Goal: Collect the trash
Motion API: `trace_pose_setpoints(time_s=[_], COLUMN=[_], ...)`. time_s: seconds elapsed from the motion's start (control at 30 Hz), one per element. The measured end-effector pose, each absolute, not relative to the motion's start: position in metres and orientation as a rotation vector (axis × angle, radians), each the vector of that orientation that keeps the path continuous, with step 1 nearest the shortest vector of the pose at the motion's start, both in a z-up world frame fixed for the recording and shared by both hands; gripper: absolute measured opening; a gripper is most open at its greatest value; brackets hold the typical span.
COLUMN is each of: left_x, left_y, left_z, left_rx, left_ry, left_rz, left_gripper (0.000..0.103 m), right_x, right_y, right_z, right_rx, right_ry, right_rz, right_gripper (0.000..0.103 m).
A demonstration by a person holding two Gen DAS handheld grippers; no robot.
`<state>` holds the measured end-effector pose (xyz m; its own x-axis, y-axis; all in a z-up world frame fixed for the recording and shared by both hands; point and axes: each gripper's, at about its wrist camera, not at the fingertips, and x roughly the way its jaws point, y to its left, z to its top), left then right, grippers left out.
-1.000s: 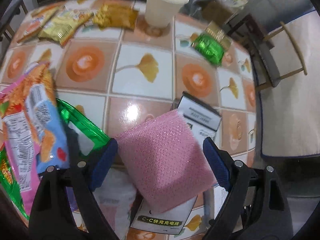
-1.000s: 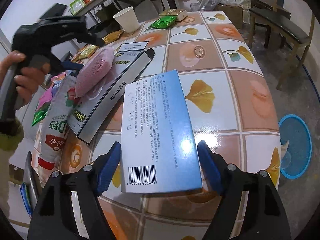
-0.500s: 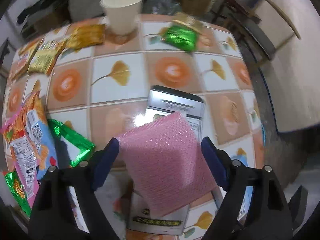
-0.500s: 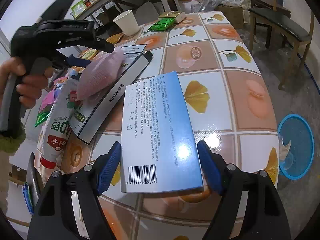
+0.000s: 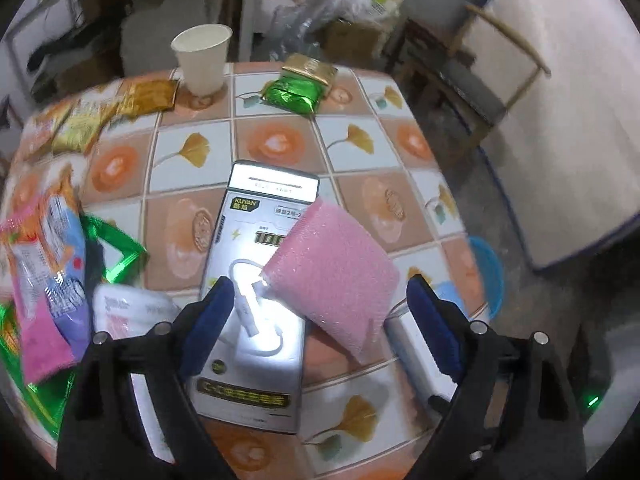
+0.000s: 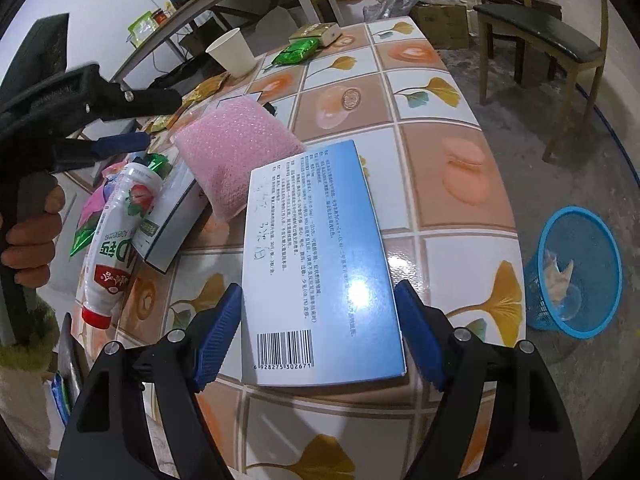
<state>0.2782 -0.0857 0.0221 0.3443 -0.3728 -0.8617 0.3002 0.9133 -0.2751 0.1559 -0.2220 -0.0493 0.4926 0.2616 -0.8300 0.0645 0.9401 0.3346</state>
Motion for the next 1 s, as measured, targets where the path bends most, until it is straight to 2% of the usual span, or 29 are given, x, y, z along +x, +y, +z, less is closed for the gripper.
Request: trace_pose_setpoints(time_s=[0.23, 0.47, 0.53, 0.57, 0.6, 0.7, 0.83, 1.0], left_x=[0.265, 0.229, 0.222, 0.220, 0.218, 0.206, 0.192, 0.198], left_y=[-0.074, -0.065, -0.067, -0.067, -0.069, -0.077, -0.086, -0.096], left_z=[0.016, 0.024, 0.022, 0.020, 0.017, 0.002, -0.014, -0.035], left_rx=[-0.239, -0.333, -0.360, -0.370, -0.388, -0.426, -0.410, -0.422], left_ry=[1.132, 1.015, 0.988, 0.985, 0.985, 0.973, 0.920, 0.944], left_rz=[-0.424, -0.499, -0.530, -0.542, -0.552, -0.566, -0.472, -0.392], left_gripper=[0.084, 0.084, 0.079, 0.069, 0.064, 0.056, 0.054, 0.054], right_x=[0.148, 0.137, 0.135, 0.135, 0.135, 0.135, 0.136, 0.136], right_y=[-0.228, -0.243, -0.246, -0.246, -0.247, -0.246, -0.245, -0.243], right_z=[-0.048, -0.047, -0.047, -0.048, -0.048, -0.048, -0.049, -0.049], right_rx=[0.333, 0.344, 0.351, 0.355, 0.358, 0.352, 0.349, 0.336], right_ry=[1.060, 1.067, 1.066, 1.065, 1.064, 1.061, 1.060, 1.063], right_rz=[0.099, 0.049, 0.044, 0.044, 0.043, 0.038, 0.041, 0.040], right_gripper=[0.075, 0.075, 0.075, 0.075, 0.075, 0.075, 0.075, 0.075])
